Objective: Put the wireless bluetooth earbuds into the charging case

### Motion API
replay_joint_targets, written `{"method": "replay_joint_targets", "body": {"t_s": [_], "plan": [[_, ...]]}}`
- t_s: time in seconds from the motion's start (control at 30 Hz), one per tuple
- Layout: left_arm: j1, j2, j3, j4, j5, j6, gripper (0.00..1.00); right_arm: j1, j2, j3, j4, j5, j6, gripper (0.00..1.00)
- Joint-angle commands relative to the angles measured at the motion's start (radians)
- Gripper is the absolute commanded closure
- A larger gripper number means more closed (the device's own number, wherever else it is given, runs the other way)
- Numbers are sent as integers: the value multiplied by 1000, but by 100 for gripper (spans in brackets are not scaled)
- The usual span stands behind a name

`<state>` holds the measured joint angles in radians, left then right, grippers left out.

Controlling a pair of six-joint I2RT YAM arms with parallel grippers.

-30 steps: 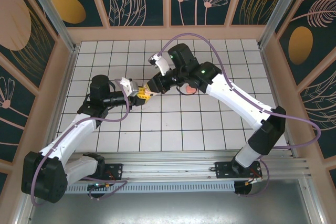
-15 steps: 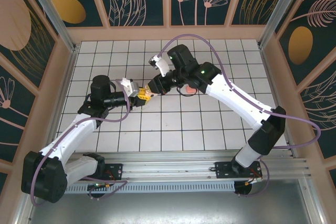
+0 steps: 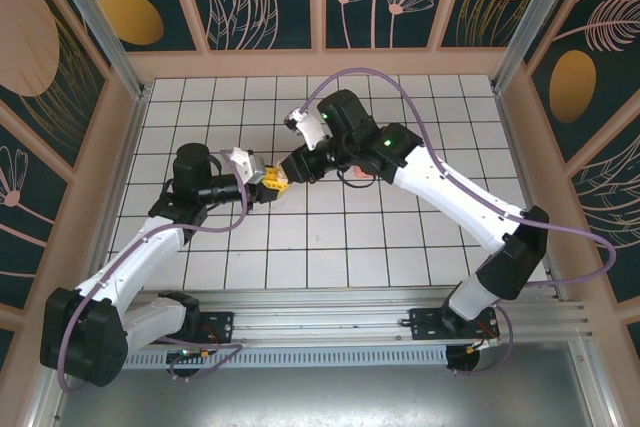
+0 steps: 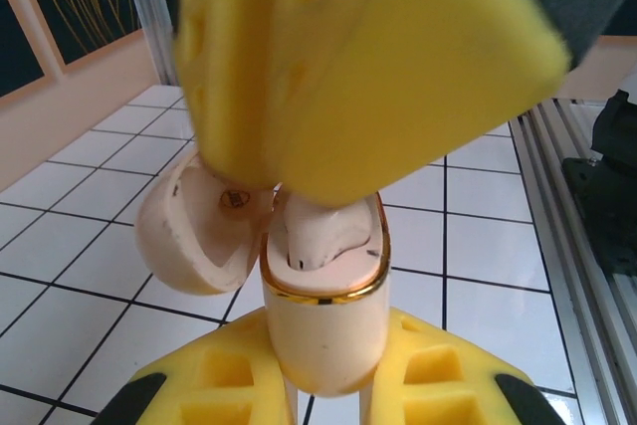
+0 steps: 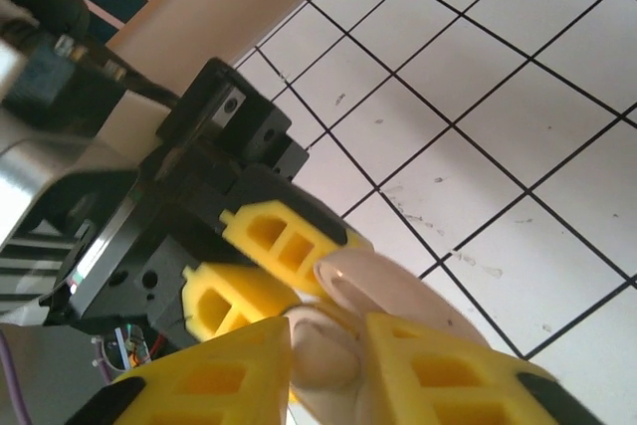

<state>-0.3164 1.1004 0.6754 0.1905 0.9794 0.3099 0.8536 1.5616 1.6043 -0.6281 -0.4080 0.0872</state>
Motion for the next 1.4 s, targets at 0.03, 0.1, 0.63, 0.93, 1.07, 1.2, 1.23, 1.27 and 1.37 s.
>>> {"method": "replay_joint_targets", "body": {"t_s": [0.03,0.1,0.63,0.93,1.07,1.2,1.23,1.27,1.37], "plan": [[1,-16,22,52,19,18,95,-29,-95,-1,57,-30,-7,61],[2,-17,21,52,32,19,95,-57,-106,-1,81,-79,-5,55],[-4,-41,12,76,57,8,95,-128,70,49,64,-338,27,32],[-4,-36,2,65,-48,-11,94,-149,-66,-84,206,-482,91,42],[-4,-18,7,67,-71,-40,94,-178,-177,-206,302,-461,148,43],[-14,18,10,114,-124,-177,95,-222,-282,-318,350,-278,226,40],[-24,33,12,123,-147,-224,96,-235,-308,-350,351,-193,256,39],[-33,52,15,125,-171,-266,96,-253,-332,-383,350,-117,290,39],[-63,108,27,150,-238,-414,96,-300,-381,-473,317,90,399,39]]}}
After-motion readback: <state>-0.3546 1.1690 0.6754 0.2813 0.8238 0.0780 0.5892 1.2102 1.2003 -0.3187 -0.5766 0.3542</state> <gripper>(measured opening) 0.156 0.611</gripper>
